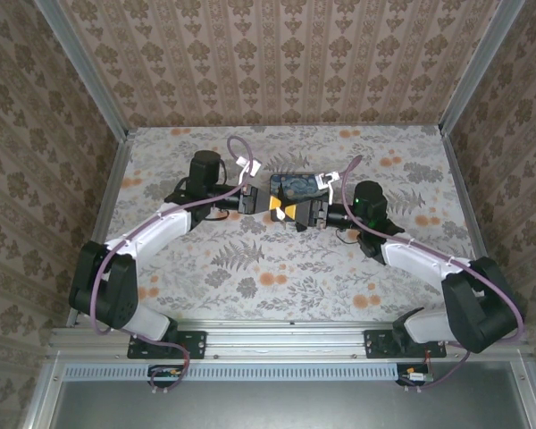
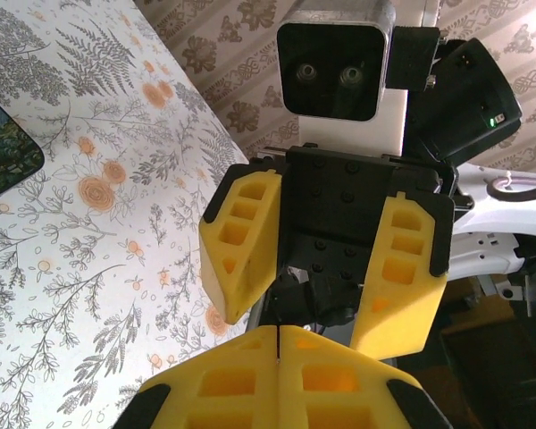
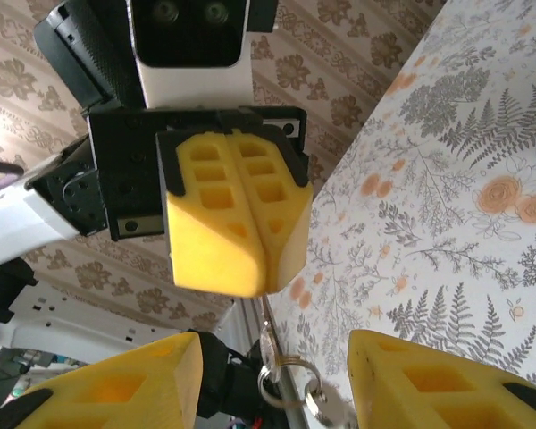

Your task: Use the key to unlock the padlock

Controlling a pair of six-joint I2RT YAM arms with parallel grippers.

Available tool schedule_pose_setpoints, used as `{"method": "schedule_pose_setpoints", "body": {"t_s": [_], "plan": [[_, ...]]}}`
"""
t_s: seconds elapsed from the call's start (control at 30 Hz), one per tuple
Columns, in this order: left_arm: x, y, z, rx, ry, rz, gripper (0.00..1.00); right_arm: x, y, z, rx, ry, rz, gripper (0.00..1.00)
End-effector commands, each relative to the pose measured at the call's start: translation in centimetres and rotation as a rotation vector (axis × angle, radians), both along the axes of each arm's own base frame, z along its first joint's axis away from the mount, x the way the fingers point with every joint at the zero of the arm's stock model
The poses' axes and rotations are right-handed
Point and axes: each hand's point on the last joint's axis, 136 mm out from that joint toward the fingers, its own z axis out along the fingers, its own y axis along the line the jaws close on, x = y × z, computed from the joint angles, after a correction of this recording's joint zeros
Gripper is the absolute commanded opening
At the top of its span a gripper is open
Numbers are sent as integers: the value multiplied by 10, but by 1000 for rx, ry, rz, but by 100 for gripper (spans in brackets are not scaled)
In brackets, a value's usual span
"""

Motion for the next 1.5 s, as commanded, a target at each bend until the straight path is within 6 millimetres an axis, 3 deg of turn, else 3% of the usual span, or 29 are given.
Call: {"method": "schedule_pose_setpoints", "body": {"t_s": [0.0, 0.13, 0.2, 0.83, 1.47], "plan": [[3, 2, 11, -29, -38, 22, 0, 3, 3, 8, 71, 22, -11, 46], [6, 4, 13, -36, -41, 33, 0, -1, 8, 8, 68, 21, 7, 45], [7, 4, 15, -37, -43, 35, 0, 2, 10, -2, 58, 46, 8, 44], [11, 5, 10, -32, -33, 59, 0, -2, 18, 2, 70, 40, 37, 27], [19, 6, 5, -21, -21, 105, 0, 0, 25, 2, 77, 48, 39, 18]]}}
